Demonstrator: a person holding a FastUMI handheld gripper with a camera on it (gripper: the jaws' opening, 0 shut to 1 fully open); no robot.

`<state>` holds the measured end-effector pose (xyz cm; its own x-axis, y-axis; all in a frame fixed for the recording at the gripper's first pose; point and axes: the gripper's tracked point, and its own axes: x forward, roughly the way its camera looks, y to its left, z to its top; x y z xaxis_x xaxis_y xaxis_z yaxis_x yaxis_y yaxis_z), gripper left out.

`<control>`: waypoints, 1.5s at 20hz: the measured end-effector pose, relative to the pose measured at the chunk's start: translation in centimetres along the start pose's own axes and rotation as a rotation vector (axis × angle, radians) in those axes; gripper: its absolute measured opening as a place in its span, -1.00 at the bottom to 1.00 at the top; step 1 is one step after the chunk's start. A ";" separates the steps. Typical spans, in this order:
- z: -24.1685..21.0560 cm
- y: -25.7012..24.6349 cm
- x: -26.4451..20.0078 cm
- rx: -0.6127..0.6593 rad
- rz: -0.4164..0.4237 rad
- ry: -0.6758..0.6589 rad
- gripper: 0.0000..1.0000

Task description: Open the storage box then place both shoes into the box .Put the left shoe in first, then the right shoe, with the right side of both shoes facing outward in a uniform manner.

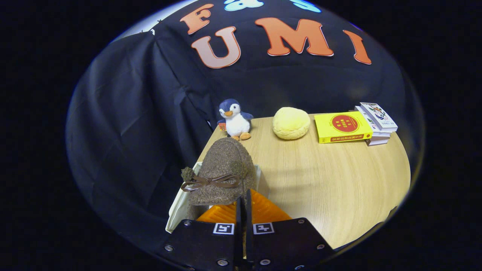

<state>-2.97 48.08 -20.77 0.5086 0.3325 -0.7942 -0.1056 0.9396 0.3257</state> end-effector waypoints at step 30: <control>1.6 -2.7 -3.3 -0.098 0.041 -0.042 0.86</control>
<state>-2.98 44.35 -18.24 0.5370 0.3687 -0.7588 -0.2091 0.9296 0.3036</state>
